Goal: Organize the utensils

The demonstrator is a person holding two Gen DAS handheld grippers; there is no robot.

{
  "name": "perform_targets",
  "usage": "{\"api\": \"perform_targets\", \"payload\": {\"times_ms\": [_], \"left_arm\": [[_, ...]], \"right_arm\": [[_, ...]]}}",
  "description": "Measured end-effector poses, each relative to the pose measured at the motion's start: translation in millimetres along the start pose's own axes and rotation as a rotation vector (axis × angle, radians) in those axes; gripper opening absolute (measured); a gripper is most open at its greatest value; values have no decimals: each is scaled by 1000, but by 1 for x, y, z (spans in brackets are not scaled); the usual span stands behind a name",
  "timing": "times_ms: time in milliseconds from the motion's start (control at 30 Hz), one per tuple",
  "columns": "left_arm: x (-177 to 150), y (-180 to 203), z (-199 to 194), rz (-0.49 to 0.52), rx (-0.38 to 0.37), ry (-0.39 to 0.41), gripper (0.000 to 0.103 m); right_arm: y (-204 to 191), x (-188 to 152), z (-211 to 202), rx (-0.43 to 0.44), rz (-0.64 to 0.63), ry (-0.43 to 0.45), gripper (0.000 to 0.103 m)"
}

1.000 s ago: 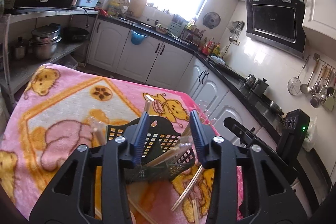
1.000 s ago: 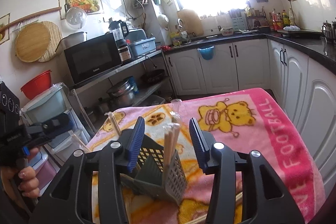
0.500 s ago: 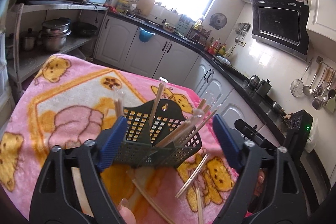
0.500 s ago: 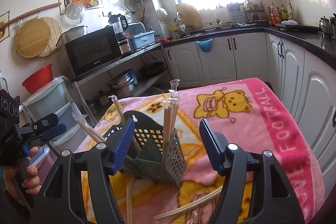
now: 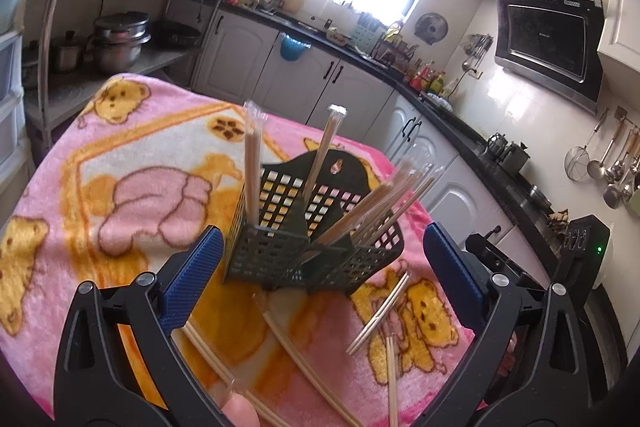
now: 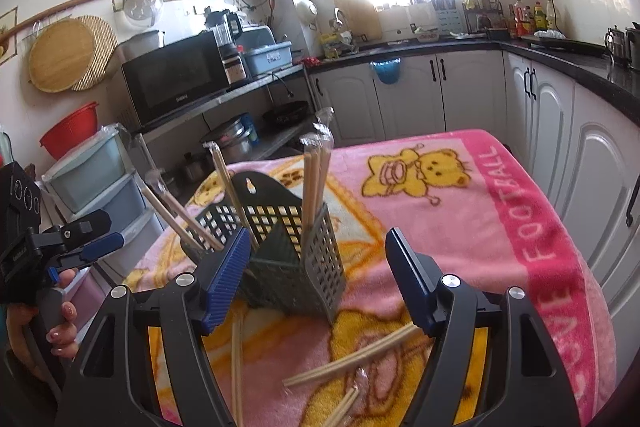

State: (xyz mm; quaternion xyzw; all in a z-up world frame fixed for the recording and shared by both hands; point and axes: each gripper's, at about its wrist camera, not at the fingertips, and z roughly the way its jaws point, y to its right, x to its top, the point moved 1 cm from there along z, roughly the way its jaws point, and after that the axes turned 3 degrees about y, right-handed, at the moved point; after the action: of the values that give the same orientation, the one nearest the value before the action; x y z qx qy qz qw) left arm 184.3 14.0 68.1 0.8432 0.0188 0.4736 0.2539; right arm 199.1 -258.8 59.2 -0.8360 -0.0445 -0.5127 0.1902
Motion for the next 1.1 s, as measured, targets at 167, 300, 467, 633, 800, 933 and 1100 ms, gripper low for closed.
{"api": "perform_targets", "payload": {"times_ms": [167,300,467,633,800,933,1100], "left_arm": [[-11,-5,9,-9,16,-38,92],[-20,-8,17,-19,25,-72,92],[-29,-11,25,-22,40,-104,92],[-36,-15,35,-28,57,-138,92],[-47,-15,47,-21,79,-171,92],[-55,-16,57,-23,87,-205,92],[-66,-17,73,-28,93,-251,92]], "right_arm": [[6,-11,2,-13,5,-35,67],[13,-21,4,-26,11,-65,67],[23,-32,6,-39,13,-95,67],[33,-39,7,-58,29,-120,67],[45,-46,11,-88,53,-146,67],[53,-50,15,-104,67,-167,67],[59,-55,22,-114,73,-190,67]]}}
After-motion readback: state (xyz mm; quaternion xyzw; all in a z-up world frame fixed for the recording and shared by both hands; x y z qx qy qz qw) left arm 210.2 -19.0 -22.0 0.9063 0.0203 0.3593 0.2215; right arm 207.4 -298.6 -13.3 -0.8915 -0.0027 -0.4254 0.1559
